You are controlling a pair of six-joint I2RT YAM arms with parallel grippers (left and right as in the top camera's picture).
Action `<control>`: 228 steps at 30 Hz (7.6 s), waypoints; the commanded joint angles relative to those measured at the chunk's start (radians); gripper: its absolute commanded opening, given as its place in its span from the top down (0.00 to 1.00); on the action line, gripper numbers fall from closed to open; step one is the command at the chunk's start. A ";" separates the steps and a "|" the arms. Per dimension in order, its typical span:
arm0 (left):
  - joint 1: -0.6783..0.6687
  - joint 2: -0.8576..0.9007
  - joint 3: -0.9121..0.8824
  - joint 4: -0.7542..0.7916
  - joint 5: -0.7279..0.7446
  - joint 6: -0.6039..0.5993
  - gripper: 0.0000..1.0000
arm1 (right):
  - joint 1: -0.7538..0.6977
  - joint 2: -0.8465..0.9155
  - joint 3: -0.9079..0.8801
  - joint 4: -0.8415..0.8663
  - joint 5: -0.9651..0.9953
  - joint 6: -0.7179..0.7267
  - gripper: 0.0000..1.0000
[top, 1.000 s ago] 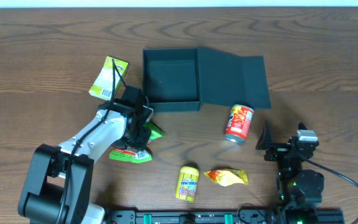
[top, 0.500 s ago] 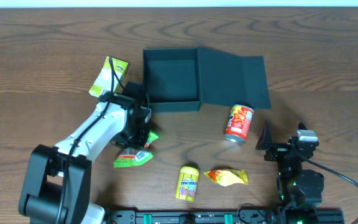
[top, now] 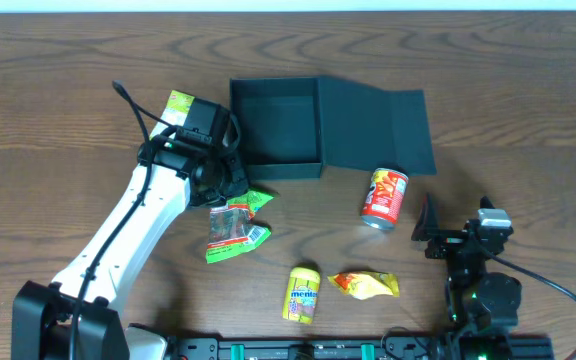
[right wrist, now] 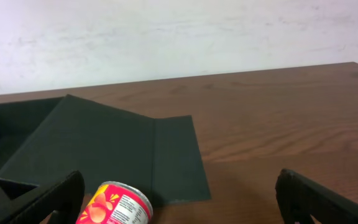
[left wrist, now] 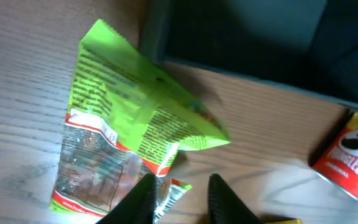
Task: Pack container
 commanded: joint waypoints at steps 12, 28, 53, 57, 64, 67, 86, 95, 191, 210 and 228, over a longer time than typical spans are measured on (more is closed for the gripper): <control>-0.078 -0.011 0.028 0.016 -0.162 0.635 0.38 | 0.008 -0.002 -0.002 -0.006 0.000 0.007 0.01; -0.227 -0.010 0.031 0.251 -0.109 1.458 0.05 | 0.008 -0.002 -0.002 -0.006 0.000 0.007 0.01; -0.225 0.212 0.031 0.424 0.100 1.572 0.03 | 0.008 -0.002 -0.002 -0.006 0.000 0.007 0.01; -0.225 0.238 0.031 0.457 0.075 1.531 0.20 | 0.008 -0.002 -0.002 -0.006 0.000 0.007 0.01; -0.225 0.247 0.031 0.457 0.077 1.499 0.43 | 0.008 -0.002 -0.002 -0.006 0.000 0.007 0.01; -0.225 0.247 0.031 0.457 0.075 1.498 0.54 | 0.008 -0.002 -0.002 -0.006 0.000 0.007 0.01; -0.225 0.294 0.030 0.461 -0.001 1.495 0.56 | 0.008 -0.002 -0.002 -0.006 0.000 0.007 0.01; -0.225 0.323 0.030 0.485 0.000 1.478 0.94 | 0.008 -0.002 -0.002 -0.006 0.000 0.007 0.01; -0.523 0.523 0.464 0.818 -0.847 0.480 0.54 | 0.008 -0.002 -0.002 -0.006 0.000 0.007 0.01; -0.420 0.020 0.475 -0.415 -0.525 -0.167 0.05 | 0.008 -0.002 -0.002 -0.006 0.000 0.007 0.01; -0.316 -0.203 -0.192 -0.021 -0.386 -0.060 0.05 | 0.008 -0.002 -0.002 -0.006 0.000 0.007 0.01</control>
